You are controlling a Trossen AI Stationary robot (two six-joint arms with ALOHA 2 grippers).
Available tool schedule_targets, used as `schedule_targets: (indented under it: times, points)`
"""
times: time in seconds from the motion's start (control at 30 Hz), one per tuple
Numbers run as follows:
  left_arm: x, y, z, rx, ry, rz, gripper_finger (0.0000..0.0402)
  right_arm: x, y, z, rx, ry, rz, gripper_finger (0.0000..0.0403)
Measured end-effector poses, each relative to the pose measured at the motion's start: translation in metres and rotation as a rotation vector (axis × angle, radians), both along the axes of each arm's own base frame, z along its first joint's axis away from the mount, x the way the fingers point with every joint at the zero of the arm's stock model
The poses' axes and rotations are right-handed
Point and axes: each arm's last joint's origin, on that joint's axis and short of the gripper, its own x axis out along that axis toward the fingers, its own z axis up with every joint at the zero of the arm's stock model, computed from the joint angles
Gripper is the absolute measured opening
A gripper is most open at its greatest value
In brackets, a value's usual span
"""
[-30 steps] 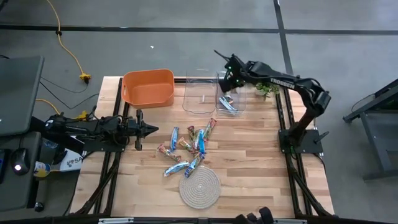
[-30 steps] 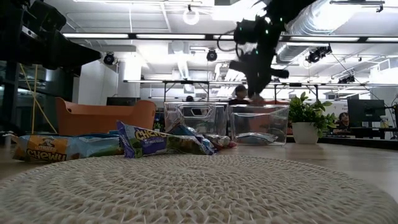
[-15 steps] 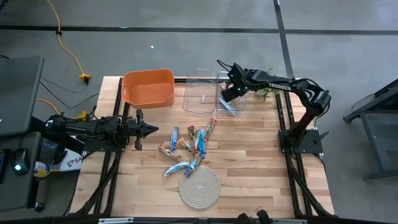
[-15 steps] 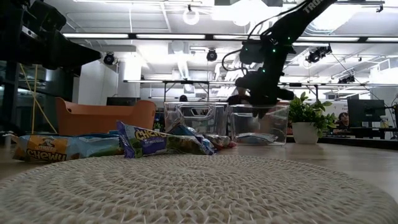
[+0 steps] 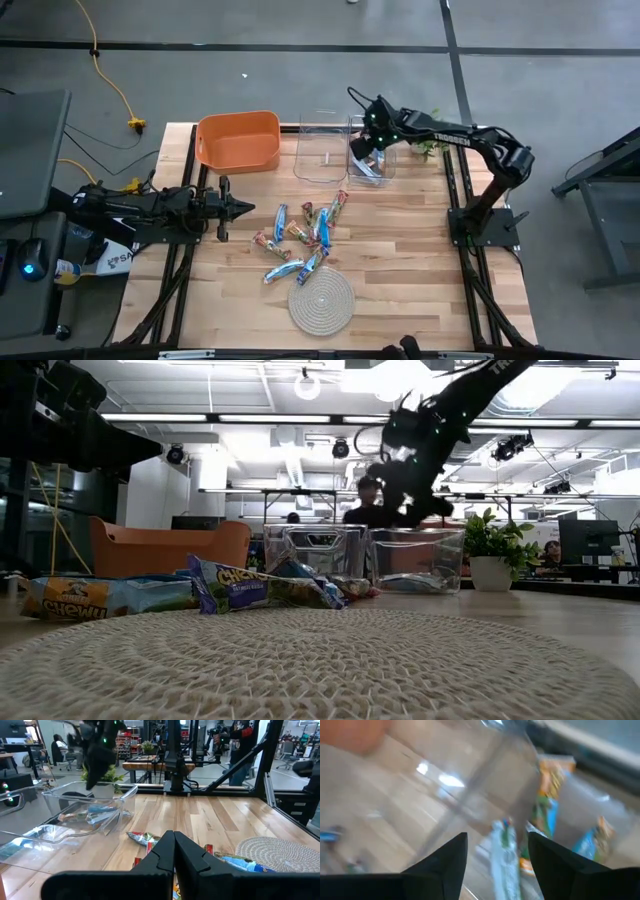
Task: Pick and place Granola Bars by type
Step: Put the red granola bar into the left transparent bin
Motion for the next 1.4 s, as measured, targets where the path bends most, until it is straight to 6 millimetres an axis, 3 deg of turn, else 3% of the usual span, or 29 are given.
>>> schedule_targets:
  times: [0.3,0.5,0.63,0.87,1.0,1.17,1.4]
  points:
    - [0.0,0.0,0.0,0.0,0.0,0.0,0.0,0.033,0.014,0.069,-0.104,-0.198,0.097,0.0189]
    - [0.0,0.0,0.0,0.0,0.0,0.0,0.0,0.052,0.041,0.107,-0.124,-0.291,0.155,0.0188]
    - [0.0,0.0,0.0,0.0,0.0,0.0,0.0,0.063,0.065,0.12,-0.085,-0.335,0.215,0.0188]
    - [0.0,0.0,0.0,0.0,0.0,0.0,0.0,0.079,0.12,0.12,0.007,-0.338,0.32,0.0188]
    - [0.0,0.0,0.0,0.0,0.0,0.0,0.0,0.081,0.147,0.114,0.016,-0.264,0.28,0.0188]
    - [0.0,0.0,0.0,0.0,0.0,0.0,0.0,0.079,0.172,0.104,0.044,-0.16,0.152,0.0188]
    - [0.0,0.0,0.0,0.0,0.0,0.0,0.0,0.077,0.194,0.065,0.073,-0.072,-0.134,0.0188]
